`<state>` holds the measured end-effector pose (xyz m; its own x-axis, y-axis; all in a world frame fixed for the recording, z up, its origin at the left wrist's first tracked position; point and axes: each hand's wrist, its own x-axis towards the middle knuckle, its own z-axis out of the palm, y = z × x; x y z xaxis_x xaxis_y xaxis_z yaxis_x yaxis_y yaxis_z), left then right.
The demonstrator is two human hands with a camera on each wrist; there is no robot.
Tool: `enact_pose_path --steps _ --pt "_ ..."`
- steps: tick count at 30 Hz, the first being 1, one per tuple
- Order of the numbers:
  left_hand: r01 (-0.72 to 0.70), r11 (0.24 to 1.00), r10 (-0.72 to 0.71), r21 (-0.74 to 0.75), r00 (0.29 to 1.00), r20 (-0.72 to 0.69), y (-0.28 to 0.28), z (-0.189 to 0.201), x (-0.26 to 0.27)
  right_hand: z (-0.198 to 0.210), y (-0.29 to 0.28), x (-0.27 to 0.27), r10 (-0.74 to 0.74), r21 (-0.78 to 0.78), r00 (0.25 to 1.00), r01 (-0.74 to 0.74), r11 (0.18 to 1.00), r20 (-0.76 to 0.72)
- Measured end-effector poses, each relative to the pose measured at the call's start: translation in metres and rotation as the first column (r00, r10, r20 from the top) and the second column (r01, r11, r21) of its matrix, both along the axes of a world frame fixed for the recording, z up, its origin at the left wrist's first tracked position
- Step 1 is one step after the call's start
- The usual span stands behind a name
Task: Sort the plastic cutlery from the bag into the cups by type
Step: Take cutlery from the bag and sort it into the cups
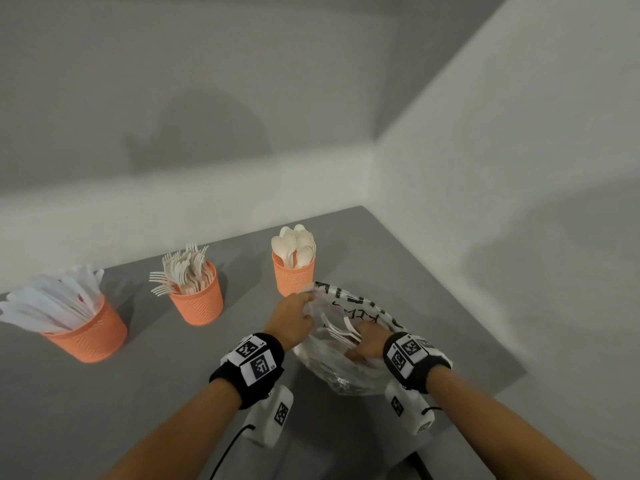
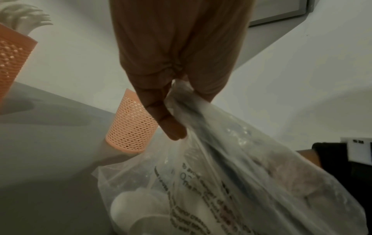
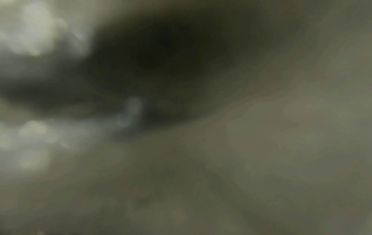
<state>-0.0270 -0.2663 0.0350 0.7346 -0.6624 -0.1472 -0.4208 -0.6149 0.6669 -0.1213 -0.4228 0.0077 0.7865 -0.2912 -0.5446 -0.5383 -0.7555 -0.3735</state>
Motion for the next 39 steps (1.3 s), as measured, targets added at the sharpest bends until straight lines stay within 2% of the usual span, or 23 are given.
enact_pose_path --steps 11,22,26,31,33,36,37,39 --pt "0.014 1.000 -0.014 -0.023 1.000 -0.016 -0.009 0.001 0.003 0.019 -0.007 -0.004 -0.005 0.005 0.999 0.005 1.000 0.033" --pt "0.007 1.000 -0.008 -0.025 0.999 -0.048 -0.016 0.002 0.002 0.022 -0.011 -0.007 0.057 -0.099 0.998 -0.057 0.993 -0.003" --pt "0.004 1.000 -0.005 -0.023 0.998 -0.063 -0.016 0.001 0.001 0.025 -0.014 -0.006 0.031 -0.079 0.998 -0.026 0.997 0.061" --pt "0.032 0.997 -0.037 -0.066 0.996 -0.082 -0.019 0.007 -0.004 0.039 -0.013 0.000 0.018 0.057 0.953 -0.036 0.998 0.303" --pt "0.041 0.994 -0.052 -0.100 0.992 -0.112 -0.018 0.011 -0.004 0.048 -0.010 0.004 -0.032 0.131 0.930 -0.017 0.991 0.366" --pt "0.010 0.980 -0.033 -0.196 0.993 -0.112 -0.007 0.022 -0.003 0.070 -0.002 0.012 -0.177 0.297 0.874 0.039 0.954 0.453" --pt "-0.023 0.968 -0.004 -0.249 0.994 -0.109 -0.001 0.026 -0.003 0.079 0.001 0.016 -0.239 0.362 0.841 0.055 0.930 0.486" --pt "-0.160 0.913 0.092 -0.375 0.977 -0.191 0.015 0.032 -0.002 0.094 0.012 0.027 -0.379 0.500 0.753 0.078 0.863 0.537"
